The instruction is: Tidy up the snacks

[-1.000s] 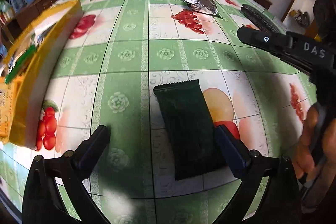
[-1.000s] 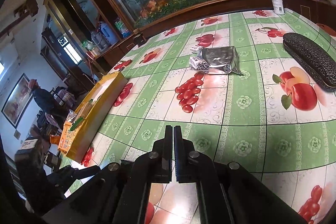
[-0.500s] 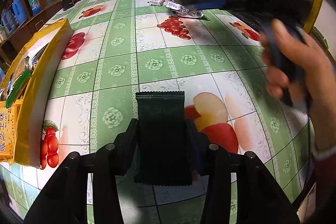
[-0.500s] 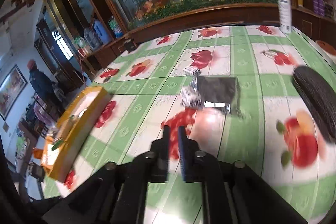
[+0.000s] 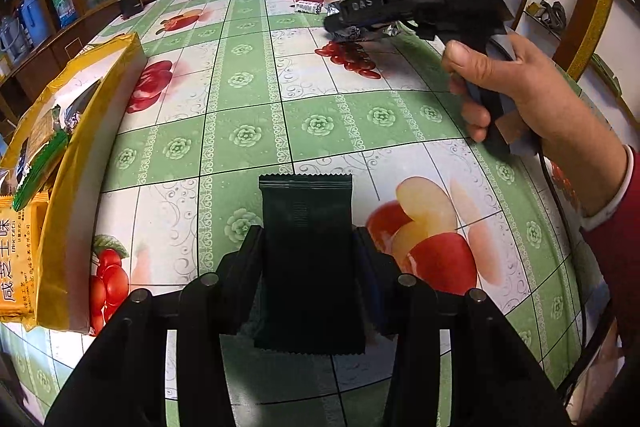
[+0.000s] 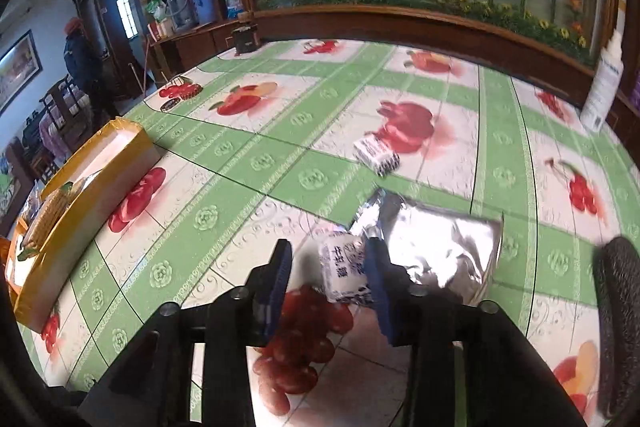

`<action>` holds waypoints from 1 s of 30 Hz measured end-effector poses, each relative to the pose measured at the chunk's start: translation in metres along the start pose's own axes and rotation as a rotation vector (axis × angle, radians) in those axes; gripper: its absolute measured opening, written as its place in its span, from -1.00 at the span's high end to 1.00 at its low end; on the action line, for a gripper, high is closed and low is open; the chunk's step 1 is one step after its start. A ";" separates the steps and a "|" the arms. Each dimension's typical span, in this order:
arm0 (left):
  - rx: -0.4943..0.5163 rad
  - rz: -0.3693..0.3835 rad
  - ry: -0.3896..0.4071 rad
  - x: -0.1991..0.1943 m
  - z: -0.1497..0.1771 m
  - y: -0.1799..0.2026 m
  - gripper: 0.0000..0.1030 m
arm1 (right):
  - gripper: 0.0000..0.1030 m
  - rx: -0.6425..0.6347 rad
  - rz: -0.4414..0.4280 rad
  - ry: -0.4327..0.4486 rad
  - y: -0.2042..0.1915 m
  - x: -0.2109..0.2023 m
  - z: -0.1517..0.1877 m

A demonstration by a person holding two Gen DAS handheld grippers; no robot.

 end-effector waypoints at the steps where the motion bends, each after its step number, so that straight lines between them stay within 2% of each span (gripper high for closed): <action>1: -0.001 0.002 0.001 0.000 0.000 0.000 0.18 | 0.56 0.011 -0.011 -0.005 0.001 -0.001 0.003; 3: 0.000 0.004 0.003 0.000 0.000 0.000 0.18 | 0.67 0.004 0.001 -0.016 0.001 -0.003 0.010; 8: -0.003 0.007 0.003 -0.001 0.001 -0.001 0.18 | 0.66 -0.048 0.052 -0.038 -0.004 -0.004 0.016; 10: -0.011 0.013 0.005 -0.002 0.002 -0.002 0.18 | 0.72 -0.047 0.058 -0.043 -0.007 -0.005 0.017; 16: -0.040 0.056 0.013 -0.006 0.004 -0.008 0.18 | 0.74 0.082 -0.060 0.019 -0.014 -0.042 0.026; 21: -0.054 0.078 0.025 -0.012 0.007 -0.011 0.19 | 0.74 0.133 -0.146 0.061 -0.033 -0.083 0.049; 24: -0.050 0.071 0.042 -0.019 0.009 -0.013 0.18 | 0.74 0.180 -0.201 0.072 -0.042 -0.099 0.063; 30: -0.071 0.053 0.056 -0.029 0.010 -0.024 0.18 | 0.74 0.218 -0.251 0.064 -0.055 -0.107 0.077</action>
Point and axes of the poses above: each gripper's, at about its wrist camera, not at the fingertips, and x roughly the way its jaws point, y to its right, z to its underside, the point moved 8 cm from there along x, roughly the way its jaws point, and after that the axes turned 2 degrees about x, right-handed, at the moved point
